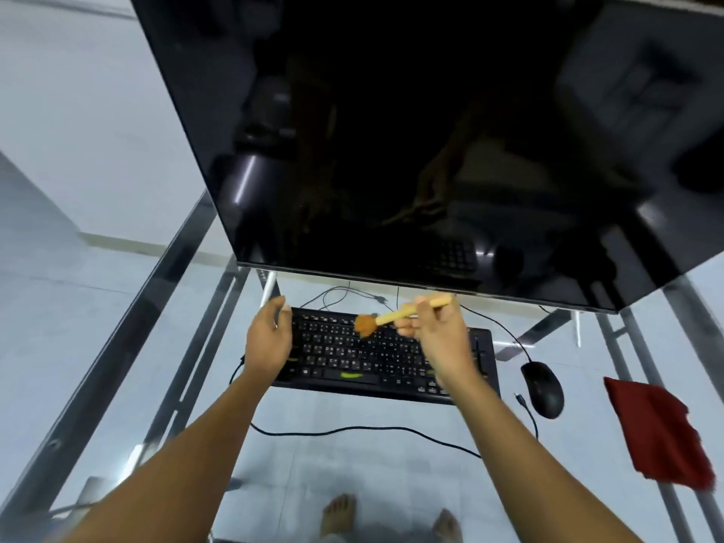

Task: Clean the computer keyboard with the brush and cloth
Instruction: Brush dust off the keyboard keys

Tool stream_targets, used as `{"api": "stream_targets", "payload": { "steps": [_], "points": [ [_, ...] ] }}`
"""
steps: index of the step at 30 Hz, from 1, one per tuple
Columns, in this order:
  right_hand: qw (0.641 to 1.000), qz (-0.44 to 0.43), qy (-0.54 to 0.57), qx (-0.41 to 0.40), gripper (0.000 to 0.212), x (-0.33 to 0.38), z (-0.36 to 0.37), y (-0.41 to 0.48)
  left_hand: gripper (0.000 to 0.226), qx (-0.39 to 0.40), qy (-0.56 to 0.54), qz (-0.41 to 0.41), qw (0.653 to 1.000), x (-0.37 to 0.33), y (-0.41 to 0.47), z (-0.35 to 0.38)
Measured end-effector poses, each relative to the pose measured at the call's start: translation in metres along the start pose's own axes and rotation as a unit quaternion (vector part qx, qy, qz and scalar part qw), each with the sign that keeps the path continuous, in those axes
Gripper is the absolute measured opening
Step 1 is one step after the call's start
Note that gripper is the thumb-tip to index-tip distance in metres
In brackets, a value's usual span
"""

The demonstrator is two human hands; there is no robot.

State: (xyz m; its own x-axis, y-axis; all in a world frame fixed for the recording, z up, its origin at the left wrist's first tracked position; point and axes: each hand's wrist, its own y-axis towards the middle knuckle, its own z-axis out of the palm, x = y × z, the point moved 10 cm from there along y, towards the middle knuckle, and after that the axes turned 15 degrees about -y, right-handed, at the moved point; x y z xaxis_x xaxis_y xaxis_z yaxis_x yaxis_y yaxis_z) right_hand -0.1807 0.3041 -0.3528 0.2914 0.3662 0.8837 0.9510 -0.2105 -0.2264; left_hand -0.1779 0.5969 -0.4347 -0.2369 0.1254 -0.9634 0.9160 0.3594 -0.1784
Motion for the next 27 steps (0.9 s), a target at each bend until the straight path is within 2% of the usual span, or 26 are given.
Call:
{"api": "stream_targets", "payload": {
  "steps": [4,5,7,8,9,10,12,13,14,16,17,18,20,21,22,24,25,27],
  "points": [
    [0.988,-0.004,-0.058,0.142,0.005,-0.006,0.073,-0.011,0.042,0.011,-0.04,-0.023,0.999,0.012,-0.002,0.003],
    [0.984,-0.024,-0.097,0.149,0.007,-0.007,0.078,-0.013,0.042,0.013,-0.054,-0.028,0.998,0.015,-0.003,0.004],
    [0.976,-0.091,-0.185,0.071,0.011,0.006,0.069,-0.009,0.041,0.018,-0.089,-0.043,0.995,0.023,0.0,0.001],
    [0.97,-0.115,-0.213,0.023,0.014,0.015,0.059,-0.009,0.041,0.019,-0.104,-0.051,0.993,0.026,0.001,0.001],
    [0.969,-0.131,-0.211,0.009,0.015,0.021,0.055,-0.011,0.04,0.021,-0.117,-0.057,0.991,0.028,0.003,0.0],
    [0.966,-0.136,-0.216,0.039,0.015,0.021,0.062,-0.013,0.039,0.023,-0.128,-0.064,0.989,0.031,0.006,-0.001],
    [0.954,-0.107,-0.205,0.19,0.016,0.012,0.096,-0.027,0.038,0.027,-0.144,-0.075,0.986,0.034,0.009,-0.001],
    [0.944,-0.11,-0.228,0.213,0.018,0.008,0.104,-0.032,0.038,0.031,-0.147,-0.079,0.985,0.036,0.01,-0.001],
    [0.942,-0.115,-0.247,0.193,0.021,0.007,0.102,-0.031,0.038,0.039,-0.147,-0.082,0.985,0.037,0.011,-0.001],
    [0.952,-0.146,-0.262,0.065,0.026,0.023,0.08,-0.025,0.037,0.064,-0.131,-0.085,0.986,0.04,0.013,-0.001],
    [0.954,-0.162,-0.247,0.044,0.026,0.026,0.077,-0.027,0.038,0.076,-0.121,-0.085,0.986,0.042,0.014,-0.001],
    [0.955,-0.168,-0.234,0.066,0.024,0.025,0.082,-0.031,0.04,0.084,-0.112,-0.084,0.987,0.044,0.016,-0.002],
    [0.945,-0.155,-0.234,0.171,0.019,0.015,0.108,-0.044,0.045,0.092,-0.097,-0.076,0.988,0.044,0.018,-0.005],
    [0.94,-0.153,-0.244,0.18,0.02,0.014,0.112,-0.047,0.046,0.096,-0.093,-0.077,0.988,0.045,0.019,-0.006],
    [0.943,-0.161,-0.249,0.151,0.025,0.015,0.107,-0.045,0.046,0.101,-0.094,-0.081,0.987,0.046,0.02,-0.005],
    [0.945,-0.179,-0.27,0.052,0.029,0.024,0.086,-0.038,0.046,0.112,-0.101,-0.089,0.984,0.049,0.021,-0.004],
    [0.949,-0.178,-0.252,0.058,0.026,0.025,0.086,-0.036,0.046,0.112,-0.1,-0.09,0.985,0.05,0.022,-0.004],
    [0.938,-0.174,-0.251,0.163,0.02,0.019,0.108,-0.041,0.045,0.106,-0.093,-0.085,0.986,0.05,0.023,-0.006]
  ]
}}
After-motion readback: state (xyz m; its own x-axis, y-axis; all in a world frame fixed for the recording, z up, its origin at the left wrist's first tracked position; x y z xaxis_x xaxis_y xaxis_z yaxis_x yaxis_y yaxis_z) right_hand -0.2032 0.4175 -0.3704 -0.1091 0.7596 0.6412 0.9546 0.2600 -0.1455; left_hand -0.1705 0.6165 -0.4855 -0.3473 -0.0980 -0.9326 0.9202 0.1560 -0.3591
